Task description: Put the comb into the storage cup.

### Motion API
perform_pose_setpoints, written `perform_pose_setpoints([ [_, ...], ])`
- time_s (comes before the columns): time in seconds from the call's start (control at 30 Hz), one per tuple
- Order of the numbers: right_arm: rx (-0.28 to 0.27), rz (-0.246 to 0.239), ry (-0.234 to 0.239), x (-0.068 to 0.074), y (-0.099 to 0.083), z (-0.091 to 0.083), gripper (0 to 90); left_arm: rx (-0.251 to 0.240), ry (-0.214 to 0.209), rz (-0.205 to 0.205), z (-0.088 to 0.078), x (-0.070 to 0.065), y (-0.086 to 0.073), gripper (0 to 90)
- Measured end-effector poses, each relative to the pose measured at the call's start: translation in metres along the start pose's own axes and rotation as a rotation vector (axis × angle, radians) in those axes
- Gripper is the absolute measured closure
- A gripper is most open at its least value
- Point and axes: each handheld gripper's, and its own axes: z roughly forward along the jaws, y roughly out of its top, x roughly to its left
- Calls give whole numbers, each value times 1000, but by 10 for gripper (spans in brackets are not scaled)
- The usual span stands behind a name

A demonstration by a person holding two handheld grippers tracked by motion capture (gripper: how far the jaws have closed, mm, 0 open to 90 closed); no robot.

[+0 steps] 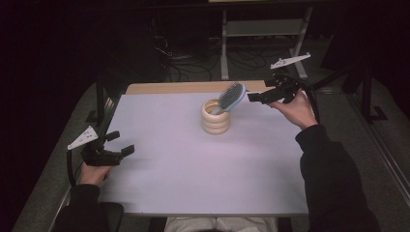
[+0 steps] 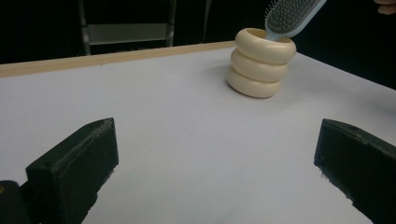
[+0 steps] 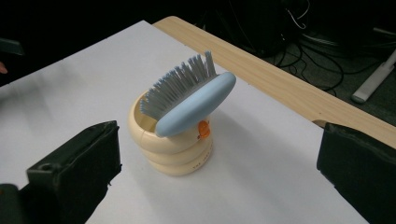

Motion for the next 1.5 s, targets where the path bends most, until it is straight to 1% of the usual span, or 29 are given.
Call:
perform_pose_setpoints([
  [0.13,-8,-6,0,2,-4,-5,0,-2,1,1,0,0,0,0],
  [0.33,-9,-34,-8,6,-11,-11,0,-5,7,5,-1,-1,0,0],
  [0.4,-20,-33,-8,7,-15,-13,0,-6,10,6,-1,0,0,0],
  [0.63,-31,-33,-11,10,-27,-18,0,-2,9,3,0,-1,0,0],
  [0.83,-25,-33,-17,11,-37,-20,0,-9,20,6,-2,0,0,0],
  [0.93,-22,-31,-18,10,-42,-20,0,-14,22,-3,-2,0,0,0],
  [1.0,-22,-33,-17,10,-44,-20,0,-9,21,-3,-2,0,0,0],
  [1.07,-13,-36,-25,11,-45,-20,0,7,21,-3,-1,0,-1,0],
  [1.17,-15,-33,-26,10,-47,-21,0,24,17,3,1,0,-3,0],
  [1.33,-10,-31,-24,10,-52,-20,0,25,17,0,1,0,-4,0],
  [1.5,-5,-30,-22,11,-61,-19,0,27,16,0,1,0,-4,0],
])
